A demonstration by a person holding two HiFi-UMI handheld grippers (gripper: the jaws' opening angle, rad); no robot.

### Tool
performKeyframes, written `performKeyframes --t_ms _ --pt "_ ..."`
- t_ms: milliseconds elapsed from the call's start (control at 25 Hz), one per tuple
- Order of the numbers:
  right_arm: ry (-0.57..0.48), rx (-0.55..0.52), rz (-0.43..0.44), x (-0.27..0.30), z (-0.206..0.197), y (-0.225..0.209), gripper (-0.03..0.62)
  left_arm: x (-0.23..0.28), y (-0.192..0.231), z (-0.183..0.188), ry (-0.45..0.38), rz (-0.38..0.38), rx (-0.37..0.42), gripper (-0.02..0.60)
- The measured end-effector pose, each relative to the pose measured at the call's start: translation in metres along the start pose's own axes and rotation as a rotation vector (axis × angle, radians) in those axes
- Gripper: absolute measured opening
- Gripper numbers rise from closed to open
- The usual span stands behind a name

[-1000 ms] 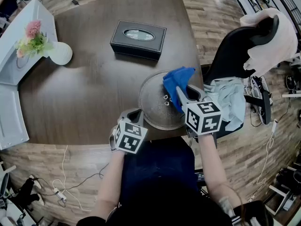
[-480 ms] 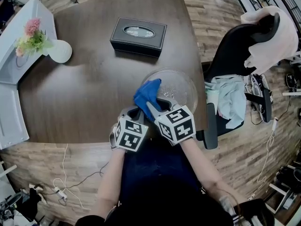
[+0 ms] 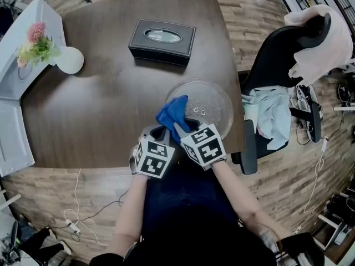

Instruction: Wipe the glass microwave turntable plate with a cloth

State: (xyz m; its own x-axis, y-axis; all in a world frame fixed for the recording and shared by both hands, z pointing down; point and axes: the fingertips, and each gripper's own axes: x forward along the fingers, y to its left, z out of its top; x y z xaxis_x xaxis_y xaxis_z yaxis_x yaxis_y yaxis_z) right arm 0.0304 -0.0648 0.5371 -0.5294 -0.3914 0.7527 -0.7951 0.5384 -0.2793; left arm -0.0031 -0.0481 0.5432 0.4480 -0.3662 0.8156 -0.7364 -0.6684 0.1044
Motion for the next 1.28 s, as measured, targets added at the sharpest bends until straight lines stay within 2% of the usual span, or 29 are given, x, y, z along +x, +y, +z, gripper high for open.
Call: performKeyframes --t_ms 720,1280 --pt "0.011 0.015 -0.086 -0.025 -0.004 -0.057 0.067 0.000 0.000 -0.001 0.003 0.002 -0.005 0.003" --pt "0.002 0.073 -0.185 -0.047 0.000 -0.117 0.069 0.000 0.001 0.002 -0.007 0.002 -0.010 0.003"
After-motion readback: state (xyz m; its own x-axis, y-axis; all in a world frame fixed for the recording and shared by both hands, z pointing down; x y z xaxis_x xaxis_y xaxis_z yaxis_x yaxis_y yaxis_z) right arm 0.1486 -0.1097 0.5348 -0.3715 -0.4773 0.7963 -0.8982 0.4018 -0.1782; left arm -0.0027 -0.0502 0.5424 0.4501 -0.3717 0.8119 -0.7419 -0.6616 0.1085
